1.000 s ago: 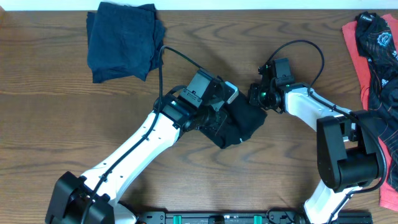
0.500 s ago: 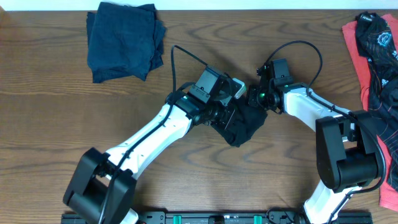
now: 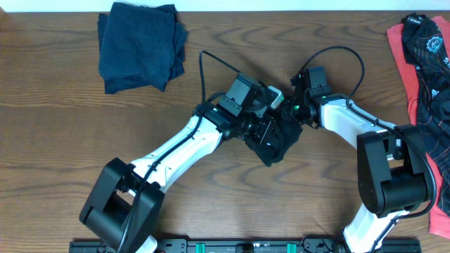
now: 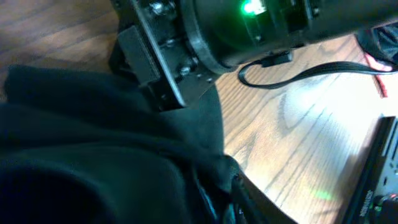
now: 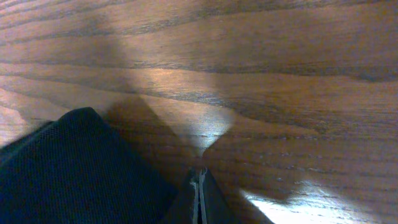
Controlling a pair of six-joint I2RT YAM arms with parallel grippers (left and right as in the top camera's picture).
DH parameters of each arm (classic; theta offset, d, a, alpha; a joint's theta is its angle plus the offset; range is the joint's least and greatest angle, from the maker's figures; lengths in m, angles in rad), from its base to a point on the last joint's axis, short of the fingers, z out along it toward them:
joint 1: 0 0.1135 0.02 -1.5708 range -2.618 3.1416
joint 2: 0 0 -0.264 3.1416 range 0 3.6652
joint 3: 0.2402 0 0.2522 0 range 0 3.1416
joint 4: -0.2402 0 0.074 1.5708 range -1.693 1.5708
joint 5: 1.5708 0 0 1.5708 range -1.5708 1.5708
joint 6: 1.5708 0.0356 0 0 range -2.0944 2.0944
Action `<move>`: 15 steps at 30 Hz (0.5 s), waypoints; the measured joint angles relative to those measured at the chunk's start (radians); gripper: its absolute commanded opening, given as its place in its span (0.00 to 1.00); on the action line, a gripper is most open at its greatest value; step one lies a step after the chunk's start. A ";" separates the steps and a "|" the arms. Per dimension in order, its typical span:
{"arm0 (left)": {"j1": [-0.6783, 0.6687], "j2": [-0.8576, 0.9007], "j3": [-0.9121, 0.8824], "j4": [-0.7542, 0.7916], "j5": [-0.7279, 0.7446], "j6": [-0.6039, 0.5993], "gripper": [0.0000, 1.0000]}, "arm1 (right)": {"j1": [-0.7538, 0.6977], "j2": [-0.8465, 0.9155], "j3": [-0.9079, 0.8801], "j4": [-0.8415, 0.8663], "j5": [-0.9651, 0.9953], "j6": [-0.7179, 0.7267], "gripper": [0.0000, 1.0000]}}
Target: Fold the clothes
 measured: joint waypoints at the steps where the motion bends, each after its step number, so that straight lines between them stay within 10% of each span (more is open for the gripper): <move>1: -0.004 0.000 0.000 0.002 0.000 -0.002 0.38 | 0.000 0.000 0.000 0.000 0.000 0.000 0.01; 15: -0.013 0.001 0.000 0.053 -0.013 -0.007 0.84 | 0.000 0.000 0.000 0.000 0.011 0.014 0.01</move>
